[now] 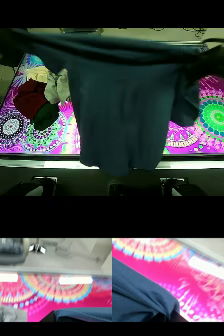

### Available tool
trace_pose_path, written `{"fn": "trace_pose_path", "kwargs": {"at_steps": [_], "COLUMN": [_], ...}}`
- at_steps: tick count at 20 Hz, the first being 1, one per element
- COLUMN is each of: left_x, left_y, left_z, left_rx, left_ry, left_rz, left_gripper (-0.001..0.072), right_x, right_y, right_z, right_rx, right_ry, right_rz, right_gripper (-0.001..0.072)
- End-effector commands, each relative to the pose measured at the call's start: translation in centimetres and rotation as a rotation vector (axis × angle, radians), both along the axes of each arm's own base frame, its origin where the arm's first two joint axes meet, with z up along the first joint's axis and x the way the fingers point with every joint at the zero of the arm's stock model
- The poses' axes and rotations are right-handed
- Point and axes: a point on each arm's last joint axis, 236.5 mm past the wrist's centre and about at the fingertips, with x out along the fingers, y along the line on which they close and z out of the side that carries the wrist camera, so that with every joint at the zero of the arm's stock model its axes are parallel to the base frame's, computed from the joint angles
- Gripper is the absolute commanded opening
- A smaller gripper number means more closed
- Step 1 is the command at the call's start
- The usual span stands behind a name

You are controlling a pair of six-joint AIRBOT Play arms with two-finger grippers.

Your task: Fold the shirts.

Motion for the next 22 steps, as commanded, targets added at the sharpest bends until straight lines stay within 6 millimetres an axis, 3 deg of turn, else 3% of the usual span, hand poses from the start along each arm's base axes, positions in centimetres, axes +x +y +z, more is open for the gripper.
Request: {"fn": "trace_pose_path", "kwargs": {"at_steps": [1,3,5,7,9,10,11,12,13,14,15,17,19,20,22], "left_x": [6.7,7.9,7.9,7.5,6.9,6.4,6.0,5.9,5.8,5.5,4.8,2.2,-0.6,-2.1,-6.8], "left_y": [0.1,-1.3,-3.4,-4.9,-5.8,-6.4,-7.2,-7.8,-8.2,-7.7,-6.7,-3.6,-0.6,0.4,1.1], "left_z": [-14.6,-21.3,-26.7,-30.6,-33.3,-34.3,-34.8,-34.6,-34.0,-33.3,-32.2,-30.2,-29.3,-29.6,-31.9], "left_rx": [0.031,-0.024,-0.098,-0.119,-0.11,-0.128,-0.165,-0.196,-0.221,-0.223,-0.201,-0.171,-0.175,-0.19,-0.229], "left_ry": [0.297,0.453,0.594,0.691,0.762,0.804,0.834,0.843,0.845,0.855,0.874,0.937,0.988,1.008,1.081], "left_rz": [0.007,-0.022,-0.061,-0.087,-0.105,-0.103,-0.096,-0.1,-0.108,-0.116,-0.144,-0.182,-0.156,-0.126,-0.078], "left_gripper": [0.0027,0.0028,0.0028,0.0028,0.0028,0.0029,0.0078,0.026,0.057,0.0673,0.0668,0.0669,0.0669,0.0669,0.0669], "right_x": [6.9,7.7,7.1,7.2,8.2,8.7,9.1,9.5,9.6,9.6,9.6,8.8,7.0,5.6,3.3], "right_y": [2.5,4.2,6.5,7.8,8.0,7.9,7.9,7.9,7.7,7.1,5.7,1.3,-1.7,-3.1,-5.1], "right_z": [-14.8,-22.5,-28.1,-31.2,-32.6,-32.8,-32.7,-32.4,-31.6,-30.5,-29.1,-26.7,-25.7,-25.9,-26.9], "right_rx": [0.047,0.129,0.232,0.29,0.305,0.307,0.312,0.318,0.318,0.296,0.268,0.291,0.374,0.411,0.427], "right_ry": [0.324,0.512,0.667,0.731,0.716,0.7,0.683,0.668,0.656,0.641,0.627,0.648,0.701,0.754,0.842], "right_rz": [0.027,0.016,0.012,0.015,0.004,0.001,-0.004,-0.007,-0.004,0.028,0.056,0.029,0.036,0.03,0.02], "right_gripper": [0.0048,0.0048,0.0048,0.0048,0.0047,0.0047,0.0048,0.0123,0.0345,0.0511,0.0562,0.0573,0.0593,0.0646,0.0672]}}
